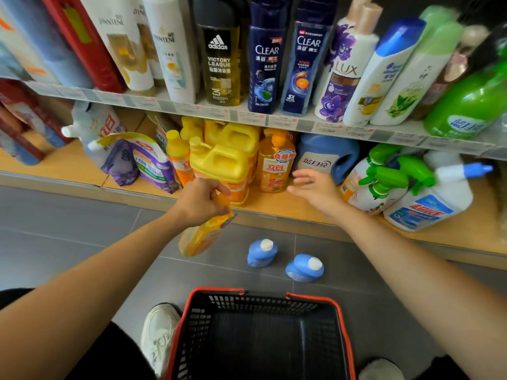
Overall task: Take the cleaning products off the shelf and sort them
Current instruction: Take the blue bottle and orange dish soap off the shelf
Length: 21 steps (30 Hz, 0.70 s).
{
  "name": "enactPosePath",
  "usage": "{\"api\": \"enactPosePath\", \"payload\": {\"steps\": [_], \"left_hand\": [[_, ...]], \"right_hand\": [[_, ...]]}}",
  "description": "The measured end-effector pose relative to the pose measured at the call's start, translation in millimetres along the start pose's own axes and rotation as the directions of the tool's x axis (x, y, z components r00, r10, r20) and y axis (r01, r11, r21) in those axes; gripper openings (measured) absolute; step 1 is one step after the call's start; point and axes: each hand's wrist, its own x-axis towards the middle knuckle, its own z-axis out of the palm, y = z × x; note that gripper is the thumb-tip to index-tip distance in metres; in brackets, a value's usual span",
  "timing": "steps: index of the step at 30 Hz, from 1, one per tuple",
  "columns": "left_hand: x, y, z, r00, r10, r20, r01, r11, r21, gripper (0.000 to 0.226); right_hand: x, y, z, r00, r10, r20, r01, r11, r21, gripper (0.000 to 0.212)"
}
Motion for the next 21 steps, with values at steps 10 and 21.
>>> {"api": "enactPosePath", "payload": {"steps": [10,21], "left_hand": [[-13.4,-58.8,68.0,0.954,-0.191,0.229,0.219,0.97,-0.104,0.042],[-13.9,-49.0,65.9,0.913,-0.151,0.379,0.023,0.947,0.321,0.05]], "right_hand": [[80.1,-9.0,18.2,0.992,-0.099,-0.076,0.099,0.995,-0.013,0.099],[76.2,14.3,37.4,0.965,-0.108,-0.24,0.104,0.994,-0.033,0.08]]}}
